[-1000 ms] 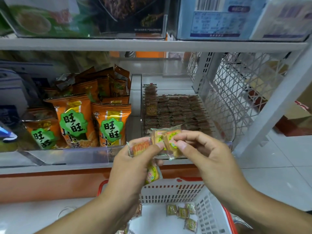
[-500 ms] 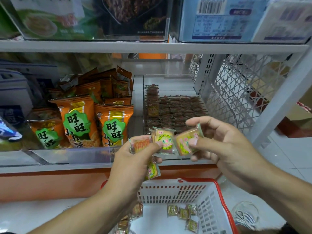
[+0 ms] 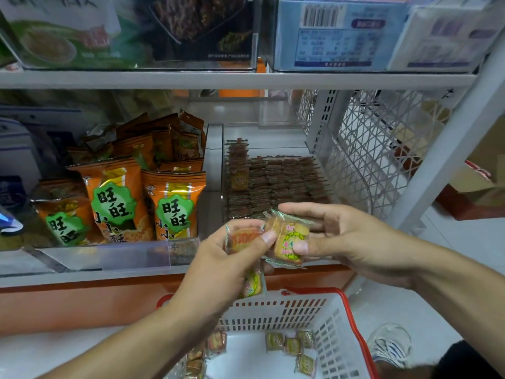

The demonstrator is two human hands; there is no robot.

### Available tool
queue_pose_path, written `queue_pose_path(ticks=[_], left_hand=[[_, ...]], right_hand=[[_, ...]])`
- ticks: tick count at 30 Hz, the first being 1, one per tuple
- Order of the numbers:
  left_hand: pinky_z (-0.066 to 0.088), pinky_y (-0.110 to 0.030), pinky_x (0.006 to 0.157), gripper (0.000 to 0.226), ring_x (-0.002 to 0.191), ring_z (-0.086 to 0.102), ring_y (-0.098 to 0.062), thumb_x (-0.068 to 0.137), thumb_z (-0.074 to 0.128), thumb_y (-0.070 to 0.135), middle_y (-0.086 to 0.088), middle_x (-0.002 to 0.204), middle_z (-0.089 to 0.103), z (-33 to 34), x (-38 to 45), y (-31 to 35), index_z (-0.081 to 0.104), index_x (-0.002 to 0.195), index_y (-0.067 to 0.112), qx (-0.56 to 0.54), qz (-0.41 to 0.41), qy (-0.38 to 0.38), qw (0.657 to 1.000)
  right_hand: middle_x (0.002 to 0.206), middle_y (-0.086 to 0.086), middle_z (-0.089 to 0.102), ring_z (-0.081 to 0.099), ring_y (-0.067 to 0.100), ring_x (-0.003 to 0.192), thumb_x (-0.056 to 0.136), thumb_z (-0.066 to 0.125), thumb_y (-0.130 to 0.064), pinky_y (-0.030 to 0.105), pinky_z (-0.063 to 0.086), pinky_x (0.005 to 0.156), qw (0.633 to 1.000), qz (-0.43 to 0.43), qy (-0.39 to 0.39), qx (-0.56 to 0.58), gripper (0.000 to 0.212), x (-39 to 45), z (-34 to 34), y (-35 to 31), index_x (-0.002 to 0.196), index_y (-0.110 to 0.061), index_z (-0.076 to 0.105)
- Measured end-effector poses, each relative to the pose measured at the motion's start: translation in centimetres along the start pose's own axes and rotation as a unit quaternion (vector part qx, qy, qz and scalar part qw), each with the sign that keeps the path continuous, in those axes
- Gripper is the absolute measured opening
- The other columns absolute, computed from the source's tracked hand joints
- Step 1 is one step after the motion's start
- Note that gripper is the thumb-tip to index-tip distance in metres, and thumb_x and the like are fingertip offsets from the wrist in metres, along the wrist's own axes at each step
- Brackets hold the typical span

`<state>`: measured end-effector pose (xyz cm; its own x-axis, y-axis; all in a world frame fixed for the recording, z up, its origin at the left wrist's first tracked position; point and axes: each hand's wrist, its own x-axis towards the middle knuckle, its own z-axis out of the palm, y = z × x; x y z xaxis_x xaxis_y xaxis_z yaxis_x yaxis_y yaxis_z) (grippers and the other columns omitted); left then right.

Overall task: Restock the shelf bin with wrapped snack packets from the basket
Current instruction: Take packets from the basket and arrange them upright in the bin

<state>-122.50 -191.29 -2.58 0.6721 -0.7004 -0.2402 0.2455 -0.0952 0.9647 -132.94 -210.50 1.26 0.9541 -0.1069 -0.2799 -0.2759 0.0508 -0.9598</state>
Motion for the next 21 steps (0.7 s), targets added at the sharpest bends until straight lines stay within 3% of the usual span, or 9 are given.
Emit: queue_pose_path(ticks=[3,5,8,10,12,15,17,18,21], left_hand=[[0.056,-0.053,0.096,0.043,0.096,0.077,-0.03,0.069,0.078,0.056,-0.007,0.104,0.08,0.5,0.3,0.5,0.075,0.106,0.035,-0.01,0.002,-0.003,1.0],[0.057,-0.053,0.096,0.04,0.099,0.076,-0.029,0.075,0.074,0.057,-0.007,0.104,0.08,0.9,0.8,0.8,0.075,0.107,0.033,-0.02,0.006,0.009,1.0],[0.06,-0.044,0.083,0.028,0.087,0.078,-0.023,0.089,0.069,0.048,-0.004,0.101,0.08,1.3,1.8,1.1,0.072,0.11,0.029,-0.058,0.004,0.074,0.996],[0.061,-0.038,0.073,0.025,0.078,0.078,-0.015,0.095,0.067,0.038,-0.001,0.096,0.08,1.4,2.3,1.5,0.066,0.118,0.026,-0.074,0.012,0.11,0.991],[0.063,-0.035,0.072,0.031,0.075,0.077,-0.009,0.098,0.066,0.034,0.002,0.093,0.08,1.5,2.6,1.7,0.057,0.127,0.028,-0.07,0.03,0.121,0.99],[0.053,-0.034,0.089,0.06,0.087,0.074,-0.001,0.099,0.065,0.037,0.01,0.093,0.08,1.5,2.9,1.8,0.032,0.149,0.038,-0.033,0.06,0.125,0.99],[0.05,-0.026,0.083,0.074,0.082,0.073,0.003,0.099,0.065,0.037,0.012,0.093,0.08,1.4,3.1,1.8,0.018,0.156,0.045,-0.033,0.063,0.123,0.99],[0.051,-0.024,0.077,0.076,0.077,0.075,0.0,0.099,0.065,0.034,0.011,0.092,0.08,1.4,3.2,1.8,0.017,0.157,0.045,-0.045,0.057,0.123,0.99],[0.059,-0.03,0.081,0.071,0.077,0.078,-0.016,0.098,0.067,0.031,0.007,0.092,0.08,1.1,3.3,1.9,0.024,0.153,0.044,-0.062,0.033,0.123,0.99]], right_hand=[[0.126,0.023,0.067,0.065,0.036,0.114,0.076,0.082,-0.002,0.039,0.055,0.093,0.999,-0.004,-0.028,-0.037,0.059,0.5,-0.8,-0.3,0.129,-0.02,0.064],[0.124,0.026,0.066,0.064,0.032,0.104,0.073,0.078,0.001,0.042,0.052,0.091,0.998,-0.026,-0.019,-0.053,0.054,1.4,-1.0,-0.3,0.122,-0.017,0.066],[0.115,0.018,0.07,0.068,0.027,0.101,0.07,0.071,0.003,0.034,0.056,0.086,0.998,-0.045,0.039,-0.006,0.052,3.8,-1.5,-0.5,0.119,-0.014,0.065],[0.122,0.011,0.07,0.069,0.024,0.108,0.073,0.077,0.001,0.036,0.056,0.093,0.988,-0.075,0.122,-0.054,0.054,6.2,-2.6,-0.6,0.122,-0.016,0.063],[0.118,-0.003,0.071,0.067,0.013,0.108,0.072,0.087,-0.017,0.03,0.053,0.095,0.952,-0.091,0.219,-0.192,0.056,8.8,-3.6,-0.8,0.122,-0.026,0.062],[0.113,-0.015,0.067,0.064,0.003,0.099,0.063,0.092,-0.038,0.016,0.046,0.078,0.916,-0.101,0.273,-0.275,0.063,12.8,-4.5,-0.7,0.117,-0.035,0.059],[0.111,-0.017,0.063,0.062,0.003,0.097,0.065,0.09,-0.041,0.015,0.044,0.072,0.908,-0.113,0.28,-0.291,0.06,15.6,-5.1,-0.7,0.116,-0.036,0.057],[0.109,-0.017,0.062,0.062,0.004,0.097,0.067,0.088,-0.04,0.013,0.042,0.068,0.906,-0.112,0.284,-0.292,0.057,16.9,-5.4,-0.8,0.115,-0.036,0.057],[0.111,-0.007,0.062,0.061,0.012,0.101,0.074,0.086,-0.032,0.009,0.04,0.064,0.91,-0.098,0.297,-0.272,0.049,20.3,-6.0,-1.6,0.113,-0.031,0.056]])
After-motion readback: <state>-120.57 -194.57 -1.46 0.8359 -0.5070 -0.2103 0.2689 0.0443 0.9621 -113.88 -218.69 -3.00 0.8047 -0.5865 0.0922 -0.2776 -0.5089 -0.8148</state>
